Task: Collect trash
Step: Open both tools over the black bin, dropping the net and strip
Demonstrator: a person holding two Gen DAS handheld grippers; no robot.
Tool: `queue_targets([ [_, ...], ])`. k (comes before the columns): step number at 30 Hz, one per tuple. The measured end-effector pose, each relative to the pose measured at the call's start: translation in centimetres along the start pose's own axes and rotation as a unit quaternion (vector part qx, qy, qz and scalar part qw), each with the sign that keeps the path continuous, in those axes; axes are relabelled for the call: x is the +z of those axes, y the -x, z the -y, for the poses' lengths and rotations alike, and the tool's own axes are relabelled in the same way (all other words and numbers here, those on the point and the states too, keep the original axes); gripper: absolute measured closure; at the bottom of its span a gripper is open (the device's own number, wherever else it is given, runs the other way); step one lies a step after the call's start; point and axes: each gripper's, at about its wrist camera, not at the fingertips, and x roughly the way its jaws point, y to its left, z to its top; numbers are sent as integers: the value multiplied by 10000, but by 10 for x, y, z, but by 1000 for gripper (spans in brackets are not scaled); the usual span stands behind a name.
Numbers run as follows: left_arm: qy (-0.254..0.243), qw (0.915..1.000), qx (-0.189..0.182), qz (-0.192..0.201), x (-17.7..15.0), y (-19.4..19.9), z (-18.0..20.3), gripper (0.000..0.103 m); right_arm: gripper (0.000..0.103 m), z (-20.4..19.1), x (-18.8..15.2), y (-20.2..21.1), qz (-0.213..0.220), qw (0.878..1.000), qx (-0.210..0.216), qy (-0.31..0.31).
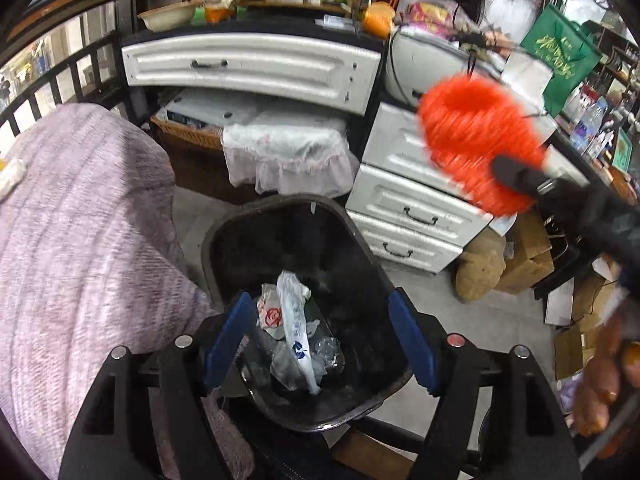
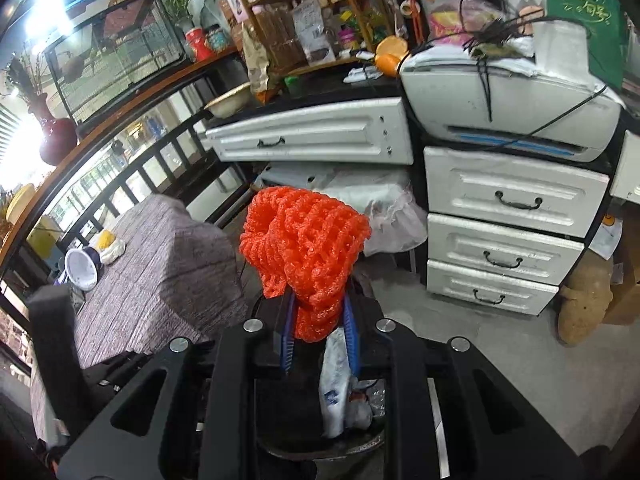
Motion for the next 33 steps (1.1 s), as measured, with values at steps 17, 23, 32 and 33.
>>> queue_targets([
  [17, 693, 9948, 186, 727, -5, 69, -52, 23, 81, -16, -35, -65, -1483, 9879, 418, 146],
  [23, 816, 9938, 268, 708, -11, 73, -66, 23, 30, -16, -41, -80, -1786, 9834, 309, -69],
  [32, 870, 9930, 206, 775, -13, 82, -71, 21, 19, -20, -49, -82, -1885, 9816, 139, -284],
  [33, 884, 9928, 190, 789, -13, 83, -71, 20, 19, -22, -49, -81, -1870, 9820, 60, -240],
])
